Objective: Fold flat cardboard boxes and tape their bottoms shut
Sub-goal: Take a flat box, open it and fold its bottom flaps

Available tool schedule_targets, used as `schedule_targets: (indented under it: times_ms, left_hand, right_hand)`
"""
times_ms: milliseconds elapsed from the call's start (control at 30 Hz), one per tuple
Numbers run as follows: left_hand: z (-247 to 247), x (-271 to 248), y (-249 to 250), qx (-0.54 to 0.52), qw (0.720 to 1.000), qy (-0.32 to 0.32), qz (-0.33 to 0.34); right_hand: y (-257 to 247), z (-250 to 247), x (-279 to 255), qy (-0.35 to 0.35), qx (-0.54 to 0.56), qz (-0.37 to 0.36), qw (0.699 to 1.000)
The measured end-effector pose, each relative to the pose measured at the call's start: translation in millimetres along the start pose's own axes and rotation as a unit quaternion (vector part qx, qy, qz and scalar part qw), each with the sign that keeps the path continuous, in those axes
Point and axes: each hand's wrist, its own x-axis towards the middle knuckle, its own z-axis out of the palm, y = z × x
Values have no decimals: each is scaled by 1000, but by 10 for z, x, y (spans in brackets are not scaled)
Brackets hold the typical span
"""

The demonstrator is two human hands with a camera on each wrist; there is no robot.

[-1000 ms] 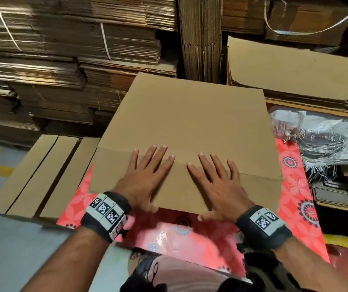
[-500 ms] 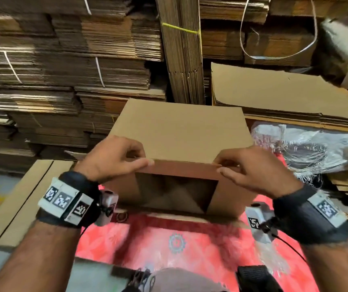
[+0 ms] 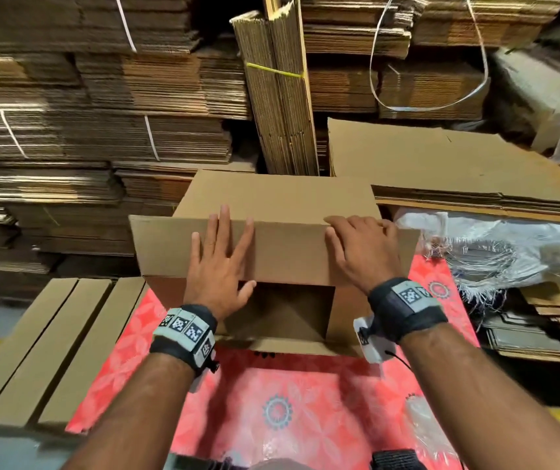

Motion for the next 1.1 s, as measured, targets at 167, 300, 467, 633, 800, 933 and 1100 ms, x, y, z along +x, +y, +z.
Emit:
schedule_targets:
  times_ms: [167,300,467,633,800,933,1100]
  left_hand:
    - [178,174,-78,15,982,-190,5]
    - [221,279,-113,4,965,-261,-5]
    - [263,337,-103,-10,959,-284,-13]
    - [278,334,-131,-38,954,-297,-11]
    - [337,328,-72,-59,958,-281,-12]
    - [351,331,-158,-62,961,-265,-41]
    - [317,259,-229,-82,968,-236,-35]
  right_hand:
    - [217,295,71,-153,-13,-6,988]
    - [275,577,-248,-218,-32,-31,975]
    - [218,719,-463,-151,-40,22,988]
    - [164,648,-709,-134,11,62,989]
    - [362,495,-1182,-123,63,107,985]
    - [723,241,-1536,-183,108,130,969]
    - [857,34,-1495,-239,129,103,957]
